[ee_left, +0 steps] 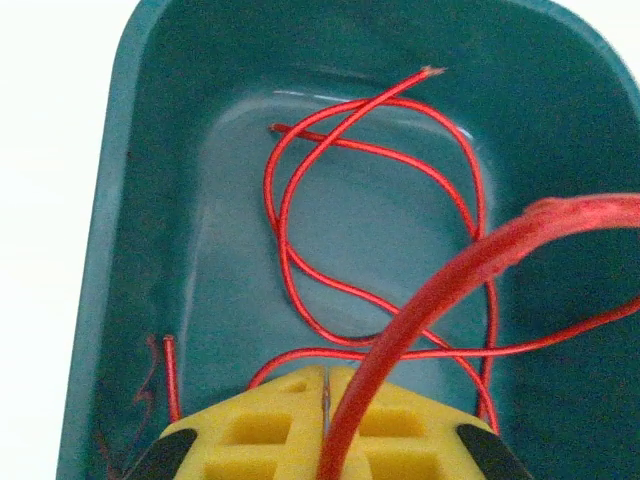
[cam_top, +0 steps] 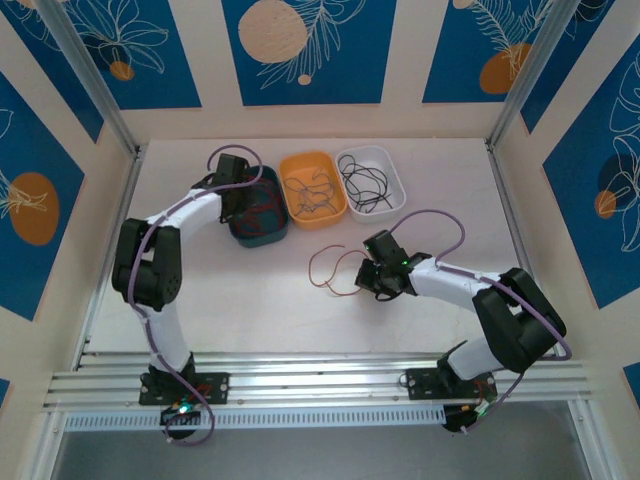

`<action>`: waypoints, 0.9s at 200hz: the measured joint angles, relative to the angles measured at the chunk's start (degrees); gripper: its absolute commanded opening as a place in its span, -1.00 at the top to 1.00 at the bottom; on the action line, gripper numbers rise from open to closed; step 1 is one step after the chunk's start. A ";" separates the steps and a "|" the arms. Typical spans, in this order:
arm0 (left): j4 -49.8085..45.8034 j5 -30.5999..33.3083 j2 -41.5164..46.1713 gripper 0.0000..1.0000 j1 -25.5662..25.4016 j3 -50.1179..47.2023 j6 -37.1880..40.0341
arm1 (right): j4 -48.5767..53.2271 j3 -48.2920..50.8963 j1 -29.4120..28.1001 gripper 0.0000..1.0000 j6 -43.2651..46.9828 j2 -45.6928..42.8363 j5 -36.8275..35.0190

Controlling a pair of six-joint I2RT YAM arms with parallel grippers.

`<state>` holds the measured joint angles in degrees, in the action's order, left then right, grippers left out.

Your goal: Untangle the cables

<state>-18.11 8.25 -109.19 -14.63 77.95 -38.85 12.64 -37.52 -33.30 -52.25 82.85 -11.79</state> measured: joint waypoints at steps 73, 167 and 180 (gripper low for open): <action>-1.27 1.27 -0.22 0.03 0.00 0.66 1.84 | 0.02 0.00 0.00 1.00 0.00 0.00 0.00; -0.96 1.70 11.52 -1.00 -0.13 -0.11 7.06 | 0.04 0.00 0.00 1.00 0.02 -0.04 0.00; -0.20 0.79 14.16 -1.00 -0.17 -1.44 7.98 | 0.11 0.00 0.00 1.00 0.04 -0.28 0.00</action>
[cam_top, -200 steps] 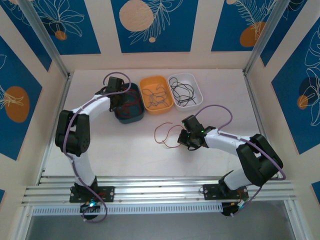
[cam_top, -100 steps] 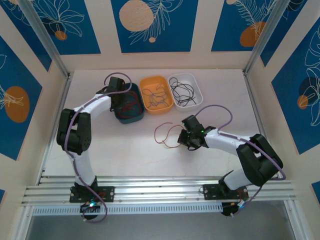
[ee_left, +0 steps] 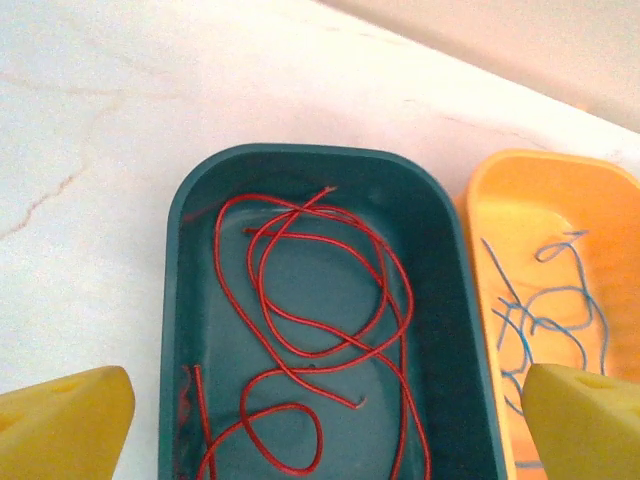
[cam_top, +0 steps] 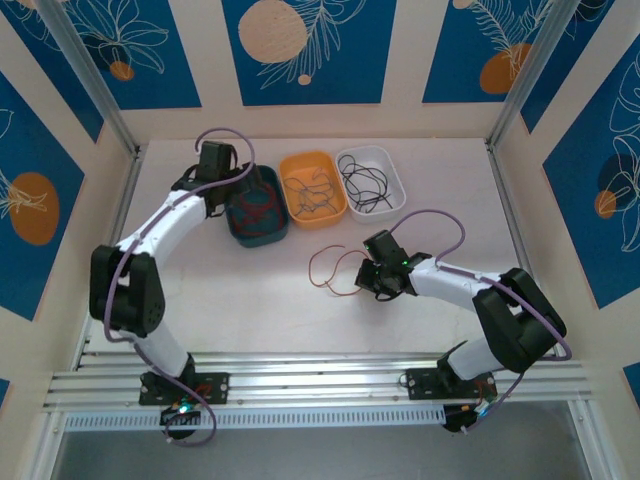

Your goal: Untangle the cables

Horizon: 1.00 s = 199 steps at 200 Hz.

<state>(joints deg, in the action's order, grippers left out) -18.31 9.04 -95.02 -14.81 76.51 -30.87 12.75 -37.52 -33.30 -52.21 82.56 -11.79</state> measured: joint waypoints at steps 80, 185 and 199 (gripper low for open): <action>12.50 -16.22 15.19 -1.00 -2.08 -18.18 2.78 | 0.02 0.00 -0.76 1.00 4.46 -11.54 -0.04; 27.32 -34.64 24.98 -0.71 -11.50 -29.33 8.31 | -2.40 -1.84 -1.31 1.00 15.78 -26.95 6.01; 27.80 -35.80 25.24 -0.60 -14.32 -29.33 9.81 | -2.40 -2.86 -1.68 1.00 16.68 -26.95 7.04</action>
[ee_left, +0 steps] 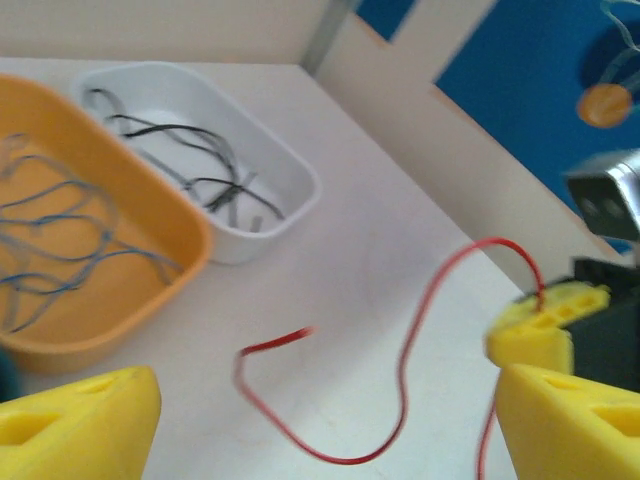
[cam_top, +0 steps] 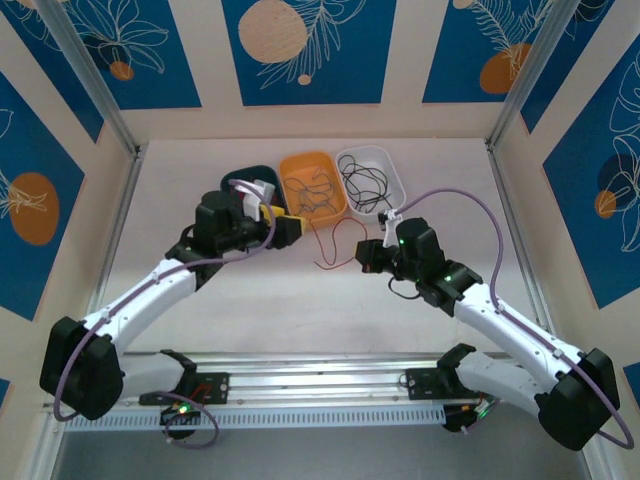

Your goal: Untangle the cables

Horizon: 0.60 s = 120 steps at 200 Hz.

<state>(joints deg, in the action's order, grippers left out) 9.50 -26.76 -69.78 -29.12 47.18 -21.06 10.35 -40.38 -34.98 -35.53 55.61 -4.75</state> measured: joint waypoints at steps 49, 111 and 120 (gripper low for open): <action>0.85 -1.29 -0.68 -0.38 -5.92 0.04 2.62 | -0.20 -3.39 -2.32 1.00 2.56 0.22 2.16; 2.05 0.26 -4.39 0.14 -8.31 0.13 3.87 | -0.52 -6.38 -5.22 1.00 4.50 3.72 2.91; 2.16 0.46 -4.72 0.31 -8.31 0.13 3.91 | -0.63 -6.69 -5.68 1.00 4.70 4.15 2.89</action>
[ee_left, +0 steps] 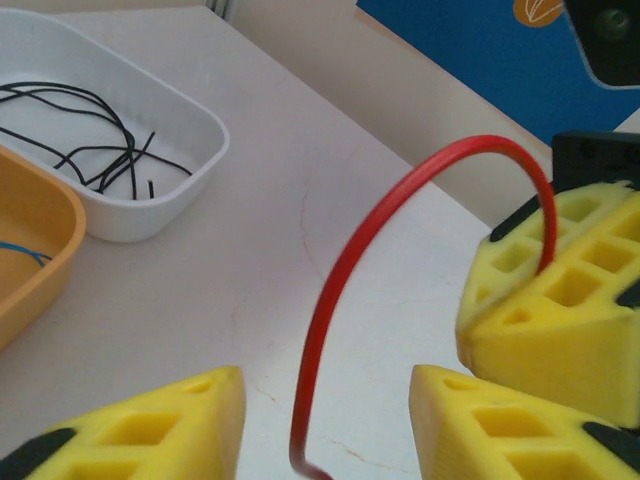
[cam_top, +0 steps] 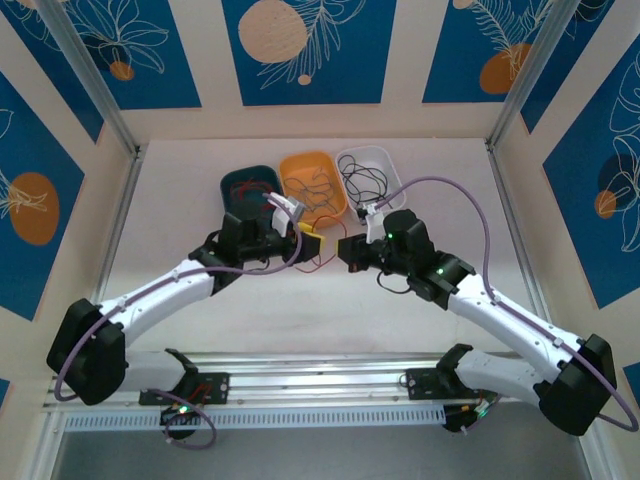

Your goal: Untangle the cables

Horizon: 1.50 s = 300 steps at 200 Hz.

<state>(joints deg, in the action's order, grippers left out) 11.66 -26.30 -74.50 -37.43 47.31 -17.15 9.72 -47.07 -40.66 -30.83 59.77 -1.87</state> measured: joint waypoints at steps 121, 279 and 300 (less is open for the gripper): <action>-8.85 12.94 -0.72 1.00 -0.17 3.50 -0.55 | 2.62 -2.97 -1.70 0.00 0.48 3.56 -5.84; -11.72 19.37 -13.14 1.00 18.47 16.31 -16.90 | 10.40 1.03 0.63 -0.56 -5.07 -6.91 -19.45; -11.69 21.79 -16.13 1.00 19.67 18.14 -19.02 | 10.97 1.03 0.96 -0.57 -5.38 -7.21 -19.89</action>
<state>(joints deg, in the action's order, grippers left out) -0.03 -4.51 -90.63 -17.76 65.45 -36.16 20.69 -46.04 -39.70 -36.21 52.56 -21.76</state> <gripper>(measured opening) 0.050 0.782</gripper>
